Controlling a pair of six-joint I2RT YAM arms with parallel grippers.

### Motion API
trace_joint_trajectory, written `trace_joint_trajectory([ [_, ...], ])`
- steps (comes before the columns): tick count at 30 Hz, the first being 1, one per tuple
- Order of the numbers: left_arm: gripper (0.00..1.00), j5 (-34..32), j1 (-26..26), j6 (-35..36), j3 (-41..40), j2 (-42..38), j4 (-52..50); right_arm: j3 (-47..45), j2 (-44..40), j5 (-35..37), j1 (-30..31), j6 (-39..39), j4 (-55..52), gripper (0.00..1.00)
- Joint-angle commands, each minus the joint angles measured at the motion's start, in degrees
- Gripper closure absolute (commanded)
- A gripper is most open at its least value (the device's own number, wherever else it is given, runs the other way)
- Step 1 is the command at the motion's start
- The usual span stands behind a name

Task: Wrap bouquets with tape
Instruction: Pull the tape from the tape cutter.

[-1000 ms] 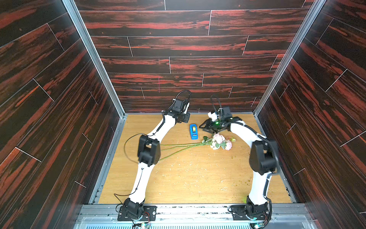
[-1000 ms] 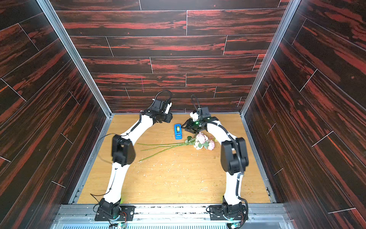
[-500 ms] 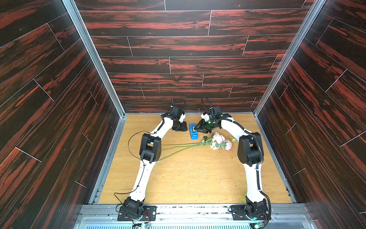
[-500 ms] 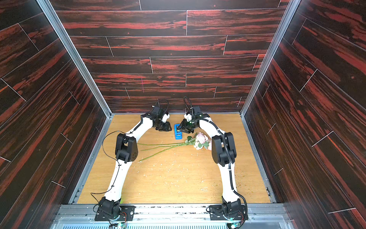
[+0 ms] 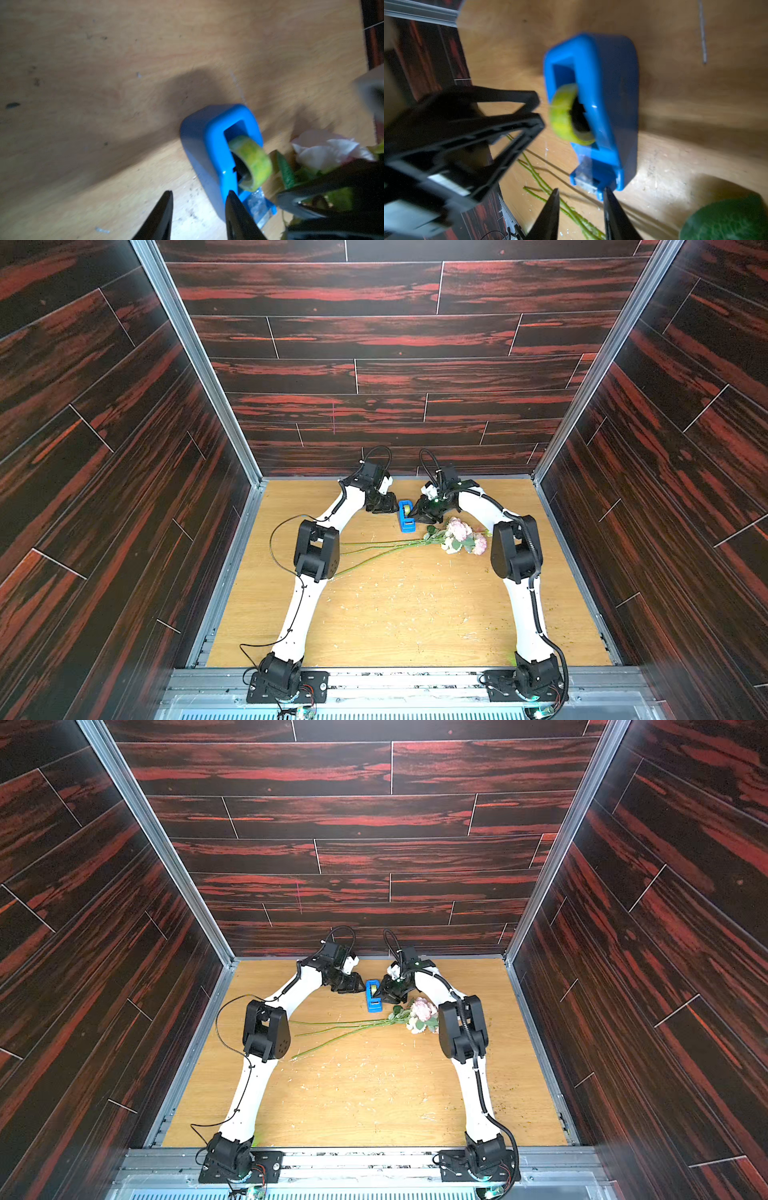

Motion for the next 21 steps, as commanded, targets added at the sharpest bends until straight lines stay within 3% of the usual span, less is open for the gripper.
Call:
trace_joint_trajectory([
  [1, 0.55, -0.8, -0.1, -2.0, 1.4, -1.5, 1.9, 2.1, 2.9, -0.4, 0.2, -0.4, -1.0, 0.63],
  [12, 0.56, -0.9, -0.1, -3.4, 5.2, 2.5, 3.3, 4.4, 5.2, -1.9, 0.1, 1.1, -0.1, 0.65],
  [21, 0.57, -1.8, 0.0, -2.0, 3.7, 2.7, 2.4, 6.3, 7.1, -2.5, 0.1, 1.6, -0.5, 0.71],
])
